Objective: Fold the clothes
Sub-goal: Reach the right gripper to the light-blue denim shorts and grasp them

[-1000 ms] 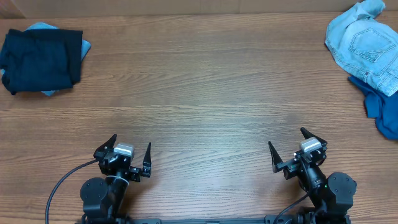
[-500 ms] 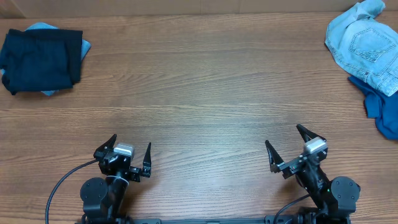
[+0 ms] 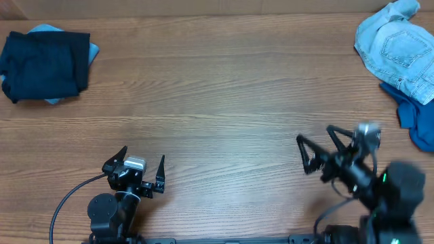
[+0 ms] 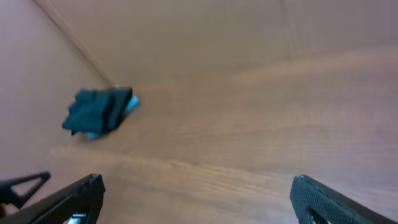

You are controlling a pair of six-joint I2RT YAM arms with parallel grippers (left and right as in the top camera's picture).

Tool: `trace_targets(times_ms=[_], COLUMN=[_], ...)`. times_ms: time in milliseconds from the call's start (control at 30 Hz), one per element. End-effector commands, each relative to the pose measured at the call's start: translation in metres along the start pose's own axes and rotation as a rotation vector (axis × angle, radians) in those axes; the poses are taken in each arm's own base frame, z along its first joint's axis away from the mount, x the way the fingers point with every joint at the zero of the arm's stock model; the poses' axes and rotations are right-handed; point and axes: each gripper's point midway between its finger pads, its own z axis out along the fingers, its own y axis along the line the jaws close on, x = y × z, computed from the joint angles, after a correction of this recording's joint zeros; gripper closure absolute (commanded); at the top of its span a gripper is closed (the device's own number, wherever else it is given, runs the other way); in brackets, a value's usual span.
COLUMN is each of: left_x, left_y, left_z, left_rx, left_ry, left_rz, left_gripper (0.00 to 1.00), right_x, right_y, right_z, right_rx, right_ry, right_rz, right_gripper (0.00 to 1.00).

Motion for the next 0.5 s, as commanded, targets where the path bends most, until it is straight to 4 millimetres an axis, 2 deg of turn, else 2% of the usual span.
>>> trace_targets(times_ms=[0, 100, 233, 367, 467], left_x=[0.003, 0.003, 0.003, 0.003, 0.003], left_y=[0.003, 0.003, 0.003, 0.003, 0.003], left_z=[0.001, 0.001, 0.001, 0.000, 0.000], left_rx=[-0.019, -0.019, -0.019, -0.019, -0.019], left_ry=[0.000, 0.000, 0.000, -0.001, -0.001], left_rz=[-0.015, -0.015, -0.015, -0.015, -0.015], left_gripper=[0.00, 0.00, 0.00, 0.00, 0.00], right_x=[-0.031, -0.046, -0.048, -0.054, -0.068], right_y=[-0.002, -0.003, -0.012, -0.049, -0.094], right_z=[0.016, 0.036, 0.066, 0.086, 0.082], right_rx=[0.014, -0.018, -0.069, 0.096, 0.390], right_ry=[0.101, 0.196, 0.274, 0.337, 0.367], right_rz=[0.018, 0.099, 0.172, 0.238, 0.280], right_gripper=[0.00, 0.00, 0.00, 0.00, 0.00])
